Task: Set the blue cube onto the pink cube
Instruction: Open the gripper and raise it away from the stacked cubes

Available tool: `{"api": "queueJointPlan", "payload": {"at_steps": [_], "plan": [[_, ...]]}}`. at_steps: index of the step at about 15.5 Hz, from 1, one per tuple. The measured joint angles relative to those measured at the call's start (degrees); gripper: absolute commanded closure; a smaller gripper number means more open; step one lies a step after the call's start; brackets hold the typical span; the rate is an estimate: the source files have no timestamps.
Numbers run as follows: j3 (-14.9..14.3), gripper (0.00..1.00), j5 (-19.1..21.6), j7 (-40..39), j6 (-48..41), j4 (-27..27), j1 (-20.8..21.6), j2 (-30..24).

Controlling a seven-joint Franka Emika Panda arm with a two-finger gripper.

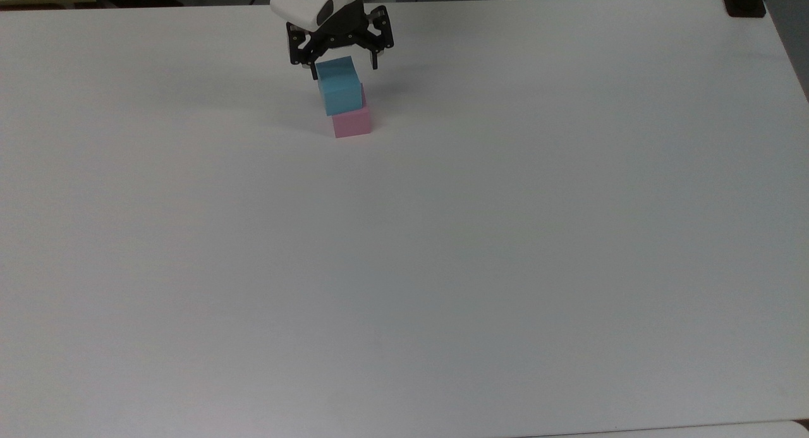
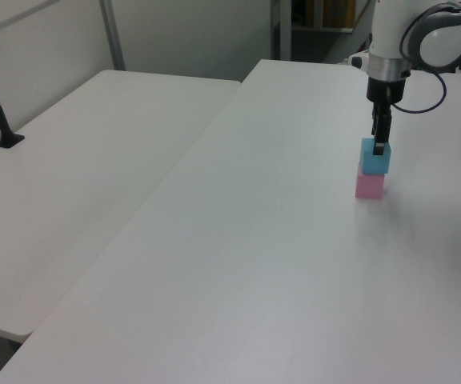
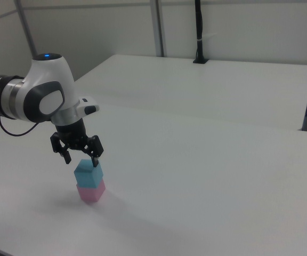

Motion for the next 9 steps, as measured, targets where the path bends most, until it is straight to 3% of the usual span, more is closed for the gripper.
{"api": "queueJointPlan", "payload": {"at_steps": [6, 9], "plan": [[-0.1, 0.00, 0.0, 0.0, -2.6, 0.9, -0.1, -0.3], [-0.2, 0.00, 0.0, 0.1, -12.7, 7.8, -1.4, -1.1]]}}
